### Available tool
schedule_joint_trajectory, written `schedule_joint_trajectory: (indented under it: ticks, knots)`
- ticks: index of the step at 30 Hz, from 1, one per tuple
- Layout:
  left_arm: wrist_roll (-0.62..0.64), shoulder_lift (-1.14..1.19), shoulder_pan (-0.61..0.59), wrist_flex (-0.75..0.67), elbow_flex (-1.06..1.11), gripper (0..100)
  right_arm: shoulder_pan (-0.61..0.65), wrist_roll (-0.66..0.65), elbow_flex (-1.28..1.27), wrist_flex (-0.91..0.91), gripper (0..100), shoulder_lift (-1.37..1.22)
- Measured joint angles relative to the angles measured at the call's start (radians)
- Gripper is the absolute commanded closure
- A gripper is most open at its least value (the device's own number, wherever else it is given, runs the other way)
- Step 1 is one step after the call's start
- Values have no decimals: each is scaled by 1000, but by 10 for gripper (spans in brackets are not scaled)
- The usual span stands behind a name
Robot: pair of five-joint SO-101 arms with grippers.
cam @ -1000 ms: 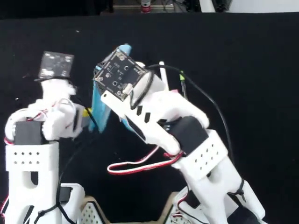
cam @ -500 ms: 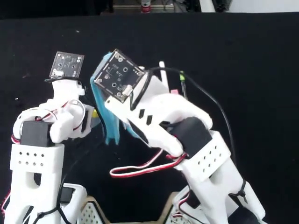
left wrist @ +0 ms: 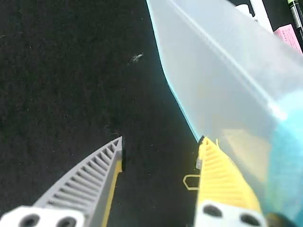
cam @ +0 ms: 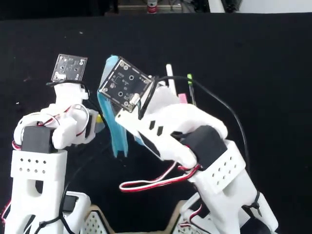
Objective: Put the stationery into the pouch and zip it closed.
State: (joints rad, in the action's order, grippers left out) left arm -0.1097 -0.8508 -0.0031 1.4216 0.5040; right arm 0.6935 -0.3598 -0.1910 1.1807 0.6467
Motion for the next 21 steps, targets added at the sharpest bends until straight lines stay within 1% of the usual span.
schedule_joint_trajectory:
  ticks: [5,10,13,17,21]
  knots:
    - [0,0,-3,0,0,747,2,0,2,103,988,31]
    - [0,0,-3,0,0,747,38,-3,8,138,988,31]
    - [0,0,-5,0,0,747,69,-3,11,132,988,25]
    - [0,0,-5,0,0,747,84,-3,9,43,988,28]
    - [0,0,-83,0,-3,744,97,-3,9,15,988,28]
